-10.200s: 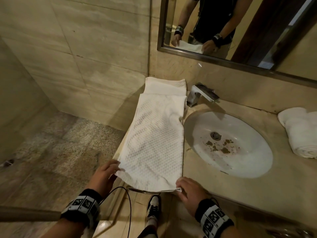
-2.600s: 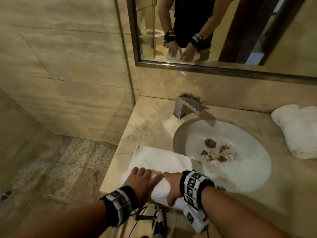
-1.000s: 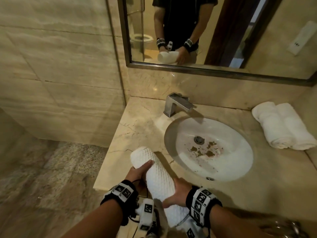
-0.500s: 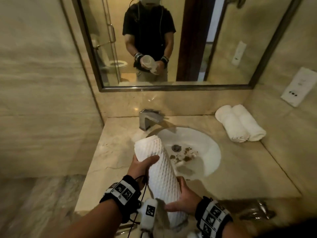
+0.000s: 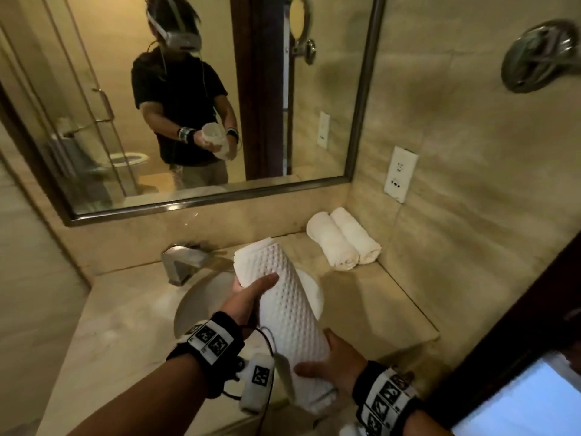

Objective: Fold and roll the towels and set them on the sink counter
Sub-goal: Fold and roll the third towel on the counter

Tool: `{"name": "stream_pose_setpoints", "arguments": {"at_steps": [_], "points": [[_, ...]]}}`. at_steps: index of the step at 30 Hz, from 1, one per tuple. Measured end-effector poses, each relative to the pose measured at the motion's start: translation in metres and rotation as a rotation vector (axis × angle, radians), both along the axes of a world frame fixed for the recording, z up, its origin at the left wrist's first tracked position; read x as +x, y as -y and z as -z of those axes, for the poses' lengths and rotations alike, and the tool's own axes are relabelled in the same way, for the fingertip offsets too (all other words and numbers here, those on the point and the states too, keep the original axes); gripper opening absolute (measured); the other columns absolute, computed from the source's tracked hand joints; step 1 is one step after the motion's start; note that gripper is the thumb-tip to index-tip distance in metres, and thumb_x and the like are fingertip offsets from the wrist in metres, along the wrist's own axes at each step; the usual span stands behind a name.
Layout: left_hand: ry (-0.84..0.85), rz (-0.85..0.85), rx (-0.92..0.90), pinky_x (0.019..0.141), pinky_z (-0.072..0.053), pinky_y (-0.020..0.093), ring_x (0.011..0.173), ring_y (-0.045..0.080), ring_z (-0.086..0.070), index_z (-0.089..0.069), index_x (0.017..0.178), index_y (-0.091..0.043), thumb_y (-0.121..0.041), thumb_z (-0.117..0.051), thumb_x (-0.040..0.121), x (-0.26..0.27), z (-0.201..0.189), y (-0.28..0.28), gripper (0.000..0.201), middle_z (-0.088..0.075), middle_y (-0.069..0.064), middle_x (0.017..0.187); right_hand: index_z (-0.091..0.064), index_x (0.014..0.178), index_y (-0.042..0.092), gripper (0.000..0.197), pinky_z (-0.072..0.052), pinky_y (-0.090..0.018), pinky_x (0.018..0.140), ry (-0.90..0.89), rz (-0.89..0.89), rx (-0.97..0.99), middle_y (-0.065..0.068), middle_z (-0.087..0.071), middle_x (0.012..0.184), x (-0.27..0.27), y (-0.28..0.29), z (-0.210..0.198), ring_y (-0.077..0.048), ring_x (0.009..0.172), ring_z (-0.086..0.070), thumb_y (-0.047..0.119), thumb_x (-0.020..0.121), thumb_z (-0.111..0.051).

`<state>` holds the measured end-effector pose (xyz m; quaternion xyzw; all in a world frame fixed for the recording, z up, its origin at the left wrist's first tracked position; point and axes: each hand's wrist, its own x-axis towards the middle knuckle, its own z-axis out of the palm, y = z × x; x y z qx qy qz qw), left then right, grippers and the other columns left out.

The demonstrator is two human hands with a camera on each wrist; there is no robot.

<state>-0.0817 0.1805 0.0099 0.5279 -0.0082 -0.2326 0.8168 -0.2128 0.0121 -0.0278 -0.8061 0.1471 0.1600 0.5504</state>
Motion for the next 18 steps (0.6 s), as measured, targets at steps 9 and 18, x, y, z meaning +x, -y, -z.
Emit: {"name": "stream_pose_setpoints", "arguments": {"at_steps": [9, 18], "points": [[-0.089, 0.139, 0.015, 0.079, -0.055, 0.044, 0.103, 0.034, -0.066, -0.057, 0.125, -0.009, -0.033, -0.085, 0.059, 0.096, 0.019, 0.070, 0.076, -0.068, 0.017, 0.114, -0.055, 0.103, 0.027, 0.079, -0.052, -0.032, 0.083, -0.002, 0.221, 0.017, 0.010, -0.064, 0.107, 0.077, 0.063, 0.005, -0.011, 0.099, -0.061, 0.061, 0.038, -0.085], [-0.252, 0.036, 0.110, 0.071, -0.056, 0.044, 0.100, 0.033, -0.065, -0.057, 0.123, -0.017, -0.050, -0.074, 0.072, 0.201, 0.066, 0.143, 0.063, -0.069, 0.012, 0.110, -0.052, 0.118, 0.025, 0.084, -0.050, -0.032, 0.091, -0.135, 0.300, -0.071, 0.005, -0.060, 0.114, 0.197, 0.123, 0.018, -0.015, 0.103, -0.057, 0.054, 0.047, -0.087]]}}
